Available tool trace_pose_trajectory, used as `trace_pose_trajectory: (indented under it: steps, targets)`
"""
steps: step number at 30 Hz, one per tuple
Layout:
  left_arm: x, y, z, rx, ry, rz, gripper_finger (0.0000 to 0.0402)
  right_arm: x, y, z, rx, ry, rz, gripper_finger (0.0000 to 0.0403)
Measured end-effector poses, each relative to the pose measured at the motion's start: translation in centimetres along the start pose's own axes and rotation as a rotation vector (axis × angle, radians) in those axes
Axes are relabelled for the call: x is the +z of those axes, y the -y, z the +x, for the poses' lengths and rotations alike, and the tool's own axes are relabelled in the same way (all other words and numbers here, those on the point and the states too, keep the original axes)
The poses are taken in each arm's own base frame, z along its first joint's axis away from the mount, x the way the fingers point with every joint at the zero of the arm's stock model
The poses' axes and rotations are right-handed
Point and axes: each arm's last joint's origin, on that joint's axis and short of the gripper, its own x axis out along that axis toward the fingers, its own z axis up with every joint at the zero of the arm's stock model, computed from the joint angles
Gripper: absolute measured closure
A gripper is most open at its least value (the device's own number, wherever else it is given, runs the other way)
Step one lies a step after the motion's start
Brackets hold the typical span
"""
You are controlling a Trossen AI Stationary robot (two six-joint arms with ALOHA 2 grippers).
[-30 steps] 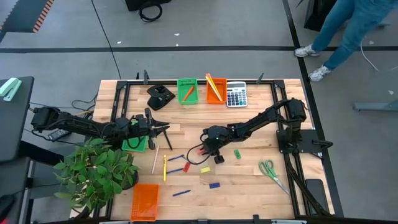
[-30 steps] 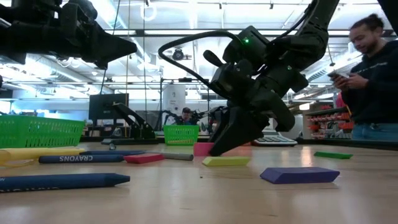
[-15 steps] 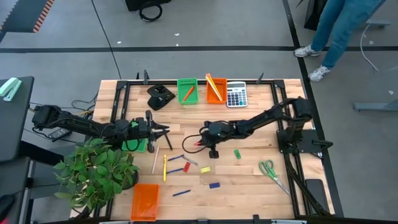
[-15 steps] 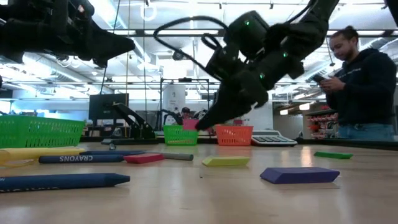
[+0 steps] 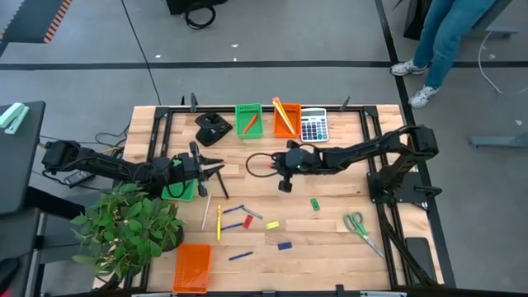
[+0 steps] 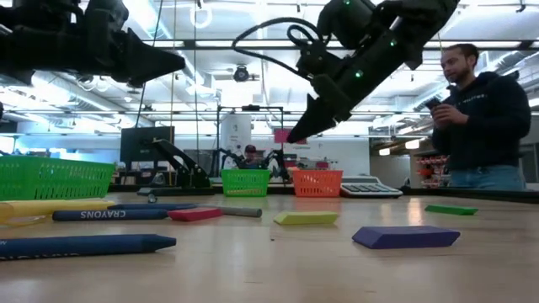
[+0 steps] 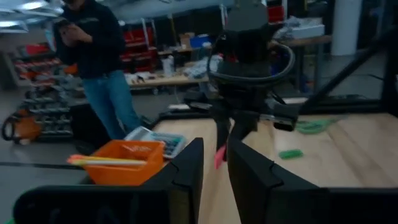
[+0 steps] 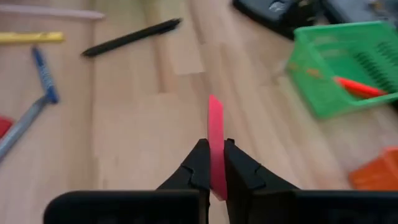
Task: Sort crayons/erasers/pens/pencils in bins
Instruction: Put the pink eraser into the bottom orange bin
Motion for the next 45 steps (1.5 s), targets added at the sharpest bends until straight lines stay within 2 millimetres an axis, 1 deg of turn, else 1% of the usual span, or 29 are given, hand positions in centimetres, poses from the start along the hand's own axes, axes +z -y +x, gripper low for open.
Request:
trace_pose_trajectory:
  steps: [5,7,10,14,21,25,31,34,38,41,43,45]
  targets:
    - [-0.5,-0.4,0.1,0.027,-0.049,0.018,0.0321,0.7,1.0,-0.5,-0.042,0.034,0.046,0.0377]
    - [-0.8,-0.4,0.1,0.022,-0.079,0.008,0.0319,0.8,1.6,-0.6,-0.081,0.039,0.069,0.0370]
    - [-1.2,-0.3,0.1,0.015,-0.114,-0.013,0.0318,0.7,2.9,-0.6,-0.151,0.027,0.091,0.0361]
    - [-1.4,-0.1,0.0,-0.004,-0.137,-0.029,0.0323,0.6,4.7,-0.2,-0.191,0.022,0.141,0.0364]
    - [-1.5,0.1,-0.1,-0.016,-0.148,-0.026,0.0330,0.7,6.1,0.1,-0.201,0.038,0.184,0.0365]
    - [-1.5,0.1,-0.1,-0.016,-0.147,-0.026,0.0327,1.5,6.8,0.3,-0.146,0.143,0.238,0.0364]
    - [-1.4,0.0,0.0,-0.011,-0.136,-0.010,0.0333,2.4,6.5,0.5,-0.058,0.246,0.265,0.0364]
    - [-1.3,0.0,0.0,-0.011,-0.127,-0.002,0.0335,2.7,5.7,0.4,0.012,0.268,0.238,0.0364]
    - [-1.1,0.0,0.0,-0.008,-0.104,-0.015,0.0332,3.0,3.5,0.1,0.138,0.291,0.160,0.0364]
    - [-1.0,0.0,0.0,-0.007,-0.103,-0.046,0.0331,3.0,1.2,0.3,0.230,0.310,0.124,0.0364]
    - [-1.1,0.0,0.0,-0.010,-0.107,-0.057,0.0333,3.4,-0.9,0.4,0.312,0.379,0.093,0.0364]
    - [-1.1,0.0,0.0,-0.008,-0.102,-0.068,0.0336,3.3,-2.8,0.4,0.354,0.397,0.062,0.0364]
